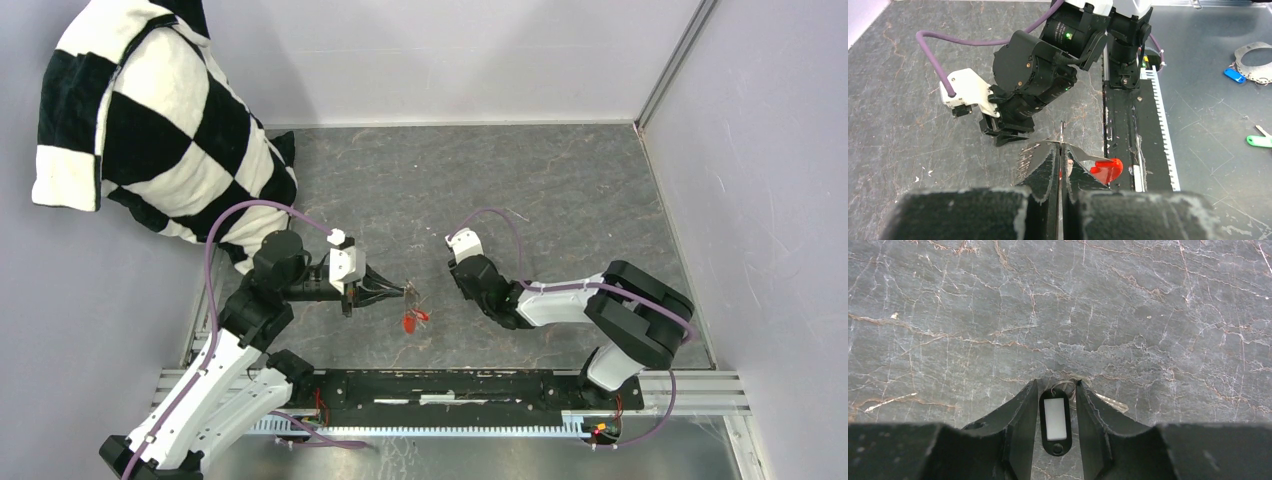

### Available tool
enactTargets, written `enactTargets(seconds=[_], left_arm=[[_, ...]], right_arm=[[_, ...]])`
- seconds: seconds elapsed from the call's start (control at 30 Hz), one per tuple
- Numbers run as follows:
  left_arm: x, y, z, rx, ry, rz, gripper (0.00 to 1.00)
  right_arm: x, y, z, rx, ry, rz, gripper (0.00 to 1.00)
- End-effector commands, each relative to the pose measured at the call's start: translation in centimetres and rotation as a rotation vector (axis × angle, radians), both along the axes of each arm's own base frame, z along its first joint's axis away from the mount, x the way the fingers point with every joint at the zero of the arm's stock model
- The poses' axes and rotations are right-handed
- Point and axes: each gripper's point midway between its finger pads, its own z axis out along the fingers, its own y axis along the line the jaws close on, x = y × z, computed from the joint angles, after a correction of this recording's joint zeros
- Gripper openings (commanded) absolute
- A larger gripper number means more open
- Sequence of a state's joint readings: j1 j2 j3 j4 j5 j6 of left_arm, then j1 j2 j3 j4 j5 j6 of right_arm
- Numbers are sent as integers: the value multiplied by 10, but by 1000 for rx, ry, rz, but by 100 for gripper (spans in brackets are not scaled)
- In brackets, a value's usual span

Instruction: Put the keys on the keyring

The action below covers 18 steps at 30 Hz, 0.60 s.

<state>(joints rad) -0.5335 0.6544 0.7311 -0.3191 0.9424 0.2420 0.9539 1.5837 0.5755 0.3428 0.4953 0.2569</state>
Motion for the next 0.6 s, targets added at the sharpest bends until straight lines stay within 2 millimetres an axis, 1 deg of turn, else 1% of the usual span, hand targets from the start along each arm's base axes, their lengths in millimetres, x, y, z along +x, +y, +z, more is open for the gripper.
enactTargets(seconds=[0.0, 0.1, 0.2, 0.27, 0.37, 0.5, 0.57], left_arm=[[-1, -1, 10, -32, -4, 3, 2], [-1, -1, 11, -35, -10, 5, 2], [-2, -1, 11, -37, -6, 6, 2], [-2, -1, 12, -41, -6, 5, 2], [-2, -1, 13, -42, -7, 6, 2], [-2, 0, 12, -43, -3, 16, 2], [-2, 0, 12, -44, -2, 19, 2]], right_arm=[[14, 14, 15, 34, -54, -15, 39], [14, 13, 12, 27, -49, -16, 36], [13, 9, 10, 23, -50, -29, 31], [13, 7, 11, 24, -56, -37, 25], [13, 4, 11, 23, -67, -39, 13], [14, 3, 22, 41, -97, -26, 1], [11, 4, 28, 55, -114, -3, 0]])
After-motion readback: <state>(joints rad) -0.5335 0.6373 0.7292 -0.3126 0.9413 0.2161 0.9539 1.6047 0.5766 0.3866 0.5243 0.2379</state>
